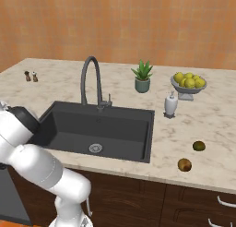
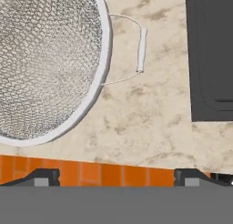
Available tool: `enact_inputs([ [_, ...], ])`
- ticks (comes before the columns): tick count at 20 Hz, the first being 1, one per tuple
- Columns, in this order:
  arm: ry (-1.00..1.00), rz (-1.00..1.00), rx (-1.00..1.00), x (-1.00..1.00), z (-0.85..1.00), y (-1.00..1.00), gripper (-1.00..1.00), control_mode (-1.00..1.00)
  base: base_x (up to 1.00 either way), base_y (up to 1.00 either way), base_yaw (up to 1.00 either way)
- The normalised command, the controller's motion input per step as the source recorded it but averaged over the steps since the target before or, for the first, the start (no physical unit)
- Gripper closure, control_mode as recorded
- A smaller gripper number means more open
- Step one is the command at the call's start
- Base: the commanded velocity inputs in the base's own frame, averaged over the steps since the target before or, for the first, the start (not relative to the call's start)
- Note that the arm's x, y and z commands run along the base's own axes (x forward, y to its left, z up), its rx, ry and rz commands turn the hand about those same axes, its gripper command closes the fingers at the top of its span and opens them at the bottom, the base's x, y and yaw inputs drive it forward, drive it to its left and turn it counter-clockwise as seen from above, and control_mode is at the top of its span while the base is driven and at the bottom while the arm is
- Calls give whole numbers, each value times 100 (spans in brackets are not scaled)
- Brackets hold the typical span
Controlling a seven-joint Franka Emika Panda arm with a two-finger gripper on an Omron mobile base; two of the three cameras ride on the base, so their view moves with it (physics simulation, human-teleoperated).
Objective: Put the colander in the sink, put the mango, pear in the colander, and turn on the sink faucet and pour water over the colander.
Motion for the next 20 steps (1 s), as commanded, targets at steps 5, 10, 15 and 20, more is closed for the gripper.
enact_inputs([
  [5,0,-7,0,17,-10,21,-100,-100,0,0,0],
  [10,0,-7,0,17,-14,21,-100,-100,0,0,0],
  [15,0,-7,0,19,-13,20,-100,-100,0,0,0],
  [20,0,-7,0,23,0,23,-100,-100,0,0,0],
])
